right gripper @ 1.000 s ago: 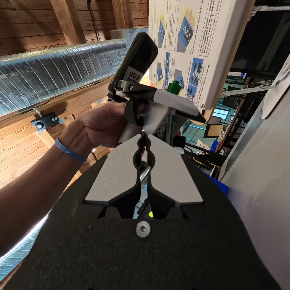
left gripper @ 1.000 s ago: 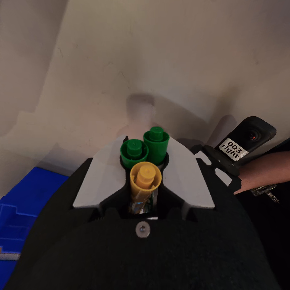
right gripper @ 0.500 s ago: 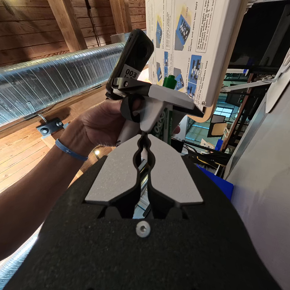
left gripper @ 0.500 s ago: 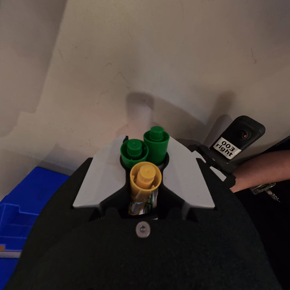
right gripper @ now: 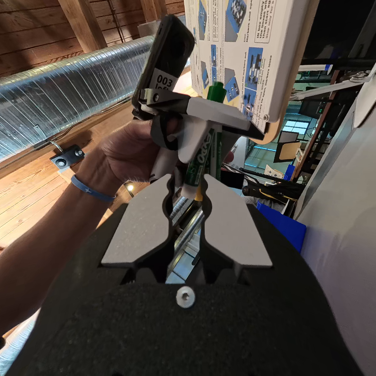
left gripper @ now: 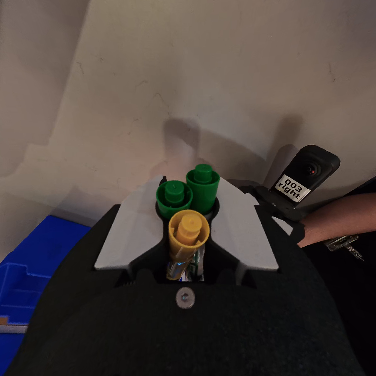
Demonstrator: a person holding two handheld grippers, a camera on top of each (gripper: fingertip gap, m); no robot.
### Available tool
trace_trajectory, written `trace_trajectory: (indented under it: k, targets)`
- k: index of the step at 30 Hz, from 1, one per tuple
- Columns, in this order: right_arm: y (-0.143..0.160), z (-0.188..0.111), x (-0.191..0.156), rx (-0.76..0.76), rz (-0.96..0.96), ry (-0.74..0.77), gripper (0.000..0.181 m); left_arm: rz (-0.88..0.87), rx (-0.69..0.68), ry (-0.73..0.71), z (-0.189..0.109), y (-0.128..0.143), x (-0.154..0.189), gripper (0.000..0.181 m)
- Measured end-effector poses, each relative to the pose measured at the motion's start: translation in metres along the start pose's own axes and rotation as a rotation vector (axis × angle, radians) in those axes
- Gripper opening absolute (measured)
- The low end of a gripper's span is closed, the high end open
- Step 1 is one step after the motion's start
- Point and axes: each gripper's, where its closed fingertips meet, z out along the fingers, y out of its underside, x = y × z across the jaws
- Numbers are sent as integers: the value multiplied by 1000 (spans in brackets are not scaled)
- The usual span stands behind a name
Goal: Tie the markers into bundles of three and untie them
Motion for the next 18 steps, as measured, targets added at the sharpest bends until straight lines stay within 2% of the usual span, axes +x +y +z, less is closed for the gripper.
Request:
trace_trajectory:
  k: [5,7,10,12,14,18]
  targets:
    - [-2,1,-5,-52,-58,-1,31,-2,5,1,-2,0,-2,39]
    - [-4,0,-7,-83,-85,4,39,-2,6,0,-3,1,-2,39]
    - [-8,-3,-11,-180,-158,24,60,2,10,3,-4,1,-1,39]
    - [-18,-7,-22,-240,-254,-4,61,9,15,3,-7,1,-1,39]
    - [-31,-9,-28,-323,-358,5,75,17,26,7,-11,0,1,39]
    - [-73,-1,-28,-422,-593,5,73,53,40,-2,-26,2,5,39]
